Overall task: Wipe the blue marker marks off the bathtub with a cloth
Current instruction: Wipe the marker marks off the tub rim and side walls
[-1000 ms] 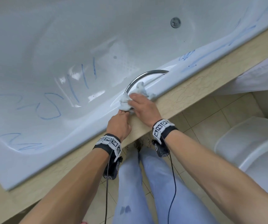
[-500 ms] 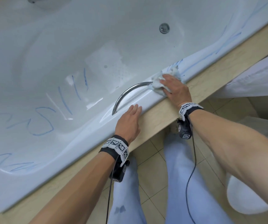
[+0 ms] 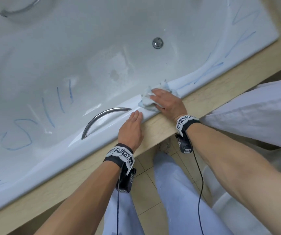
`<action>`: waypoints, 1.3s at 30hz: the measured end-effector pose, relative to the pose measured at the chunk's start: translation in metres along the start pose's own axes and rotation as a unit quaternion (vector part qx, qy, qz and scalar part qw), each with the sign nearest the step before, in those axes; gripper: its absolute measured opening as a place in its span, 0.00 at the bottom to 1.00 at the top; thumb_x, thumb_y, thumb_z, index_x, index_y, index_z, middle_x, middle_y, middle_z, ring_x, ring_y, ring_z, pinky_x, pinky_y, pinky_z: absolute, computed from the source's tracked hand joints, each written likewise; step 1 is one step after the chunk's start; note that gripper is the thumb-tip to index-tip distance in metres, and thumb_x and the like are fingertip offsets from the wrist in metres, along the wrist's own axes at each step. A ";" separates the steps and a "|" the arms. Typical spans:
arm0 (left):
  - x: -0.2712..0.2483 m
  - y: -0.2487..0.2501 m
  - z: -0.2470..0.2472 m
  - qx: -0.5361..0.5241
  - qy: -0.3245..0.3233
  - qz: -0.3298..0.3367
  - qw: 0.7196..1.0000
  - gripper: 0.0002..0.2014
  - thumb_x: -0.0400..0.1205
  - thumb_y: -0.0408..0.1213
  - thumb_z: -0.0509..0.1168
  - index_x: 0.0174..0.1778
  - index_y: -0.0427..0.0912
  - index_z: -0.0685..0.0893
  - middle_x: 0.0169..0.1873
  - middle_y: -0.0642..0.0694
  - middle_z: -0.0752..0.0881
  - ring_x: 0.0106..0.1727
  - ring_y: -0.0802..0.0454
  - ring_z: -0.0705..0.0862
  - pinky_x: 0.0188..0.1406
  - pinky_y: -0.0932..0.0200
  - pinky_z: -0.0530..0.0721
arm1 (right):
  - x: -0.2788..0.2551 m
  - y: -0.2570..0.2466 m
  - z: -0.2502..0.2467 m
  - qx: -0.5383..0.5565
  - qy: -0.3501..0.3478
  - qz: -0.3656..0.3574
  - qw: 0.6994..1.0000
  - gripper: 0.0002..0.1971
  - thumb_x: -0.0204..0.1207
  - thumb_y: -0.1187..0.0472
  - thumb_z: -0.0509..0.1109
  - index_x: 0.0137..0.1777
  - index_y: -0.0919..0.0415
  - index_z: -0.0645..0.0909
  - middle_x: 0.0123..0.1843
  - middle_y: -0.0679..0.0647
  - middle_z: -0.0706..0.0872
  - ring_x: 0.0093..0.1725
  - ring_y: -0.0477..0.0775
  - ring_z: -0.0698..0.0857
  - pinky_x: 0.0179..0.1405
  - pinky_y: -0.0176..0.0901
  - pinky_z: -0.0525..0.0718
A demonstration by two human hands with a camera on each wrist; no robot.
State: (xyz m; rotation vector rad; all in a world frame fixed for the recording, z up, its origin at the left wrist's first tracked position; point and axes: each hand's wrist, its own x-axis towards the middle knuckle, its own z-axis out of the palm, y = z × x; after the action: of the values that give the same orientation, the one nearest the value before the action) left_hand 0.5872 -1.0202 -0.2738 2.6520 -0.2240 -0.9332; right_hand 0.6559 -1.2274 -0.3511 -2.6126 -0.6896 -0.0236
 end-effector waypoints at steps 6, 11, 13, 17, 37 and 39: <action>0.005 0.015 0.003 0.030 -0.037 -0.041 0.998 0.39 0.77 0.27 0.57 0.87 0.43 0.56 0.87 0.47 0.55 0.87 0.52 0.54 0.70 0.53 0.77 | -0.011 0.087 -0.048 -0.045 0.008 0.137 0.989 0.18 0.86 0.54 0.66 0.75 0.52 0.77 0.78 0.47 0.76 0.77 0.47 0.74 0.69 0.41 0.80; 0.008 0.009 -0.008 0.034 -0.066 -0.029 0.997 0.42 0.75 0.26 0.58 0.87 0.46 0.56 0.87 0.49 0.54 0.87 0.54 0.54 0.76 0.54 0.72 | -0.006 0.128 -0.077 -0.014 0.022 0.227 0.974 0.17 0.85 0.56 0.66 0.73 0.48 0.78 0.77 0.43 0.76 0.77 0.44 0.73 0.70 0.16 0.58; 0.010 0.008 -0.016 0.038 -0.082 -0.027 0.996 0.42 0.75 0.26 0.58 0.88 0.47 0.55 0.87 0.49 0.53 0.87 0.55 0.53 0.80 0.56 0.66 | 0.000 0.121 -0.077 0.021 0.037 0.255 0.966 0.17 0.82 0.60 0.69 0.70 0.52 0.82 0.75 0.47 0.80 0.76 0.47 0.76 0.72 0.15 0.60; 0.012 0.003 -0.026 0.032 -0.109 -0.016 0.993 0.43 0.75 0.26 0.56 0.88 0.49 0.53 0.87 0.51 0.52 0.87 0.57 0.52 0.82 0.59 0.59 | 0.021 0.072 -0.076 0.095 0.073 0.283 0.952 0.16 0.83 0.64 0.68 0.69 0.55 0.84 0.73 0.53 0.83 0.72 0.50 0.81 0.75 0.37 0.75; 0.008 -0.020 -0.020 -0.030 -0.139 0.004 0.990 0.48 0.72 0.24 0.56 0.88 0.55 0.48 0.87 0.58 0.46 0.86 0.61 0.43 0.83 0.34 0.57 | 0.076 -0.046 -0.029 0.056 -0.282 0.121 0.950 0.14 0.81 0.59 0.68 0.64 0.49 0.88 0.72 0.48 0.84 0.67 0.59 0.82 0.64 0.54 0.83; 0.010 -0.023 -0.021 -0.026 -0.146 0.012 0.989 0.48 0.71 0.24 0.56 0.88 0.55 0.48 0.87 0.58 0.46 0.86 0.61 0.45 0.82 0.39 0.62 | 0.078 -0.031 -0.040 0.052 -0.270 0.148 0.950 0.14 0.80 0.58 0.70 0.63 0.48 0.89 0.72 0.47 0.84 0.68 0.57 0.83 0.66 0.53 0.82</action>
State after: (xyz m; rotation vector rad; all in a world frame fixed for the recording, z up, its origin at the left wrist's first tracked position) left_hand 0.6087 -0.9956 -0.2722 2.4517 -0.2940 -1.2990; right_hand 0.7129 -1.1835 -0.2929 -2.5966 -0.4377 0.8206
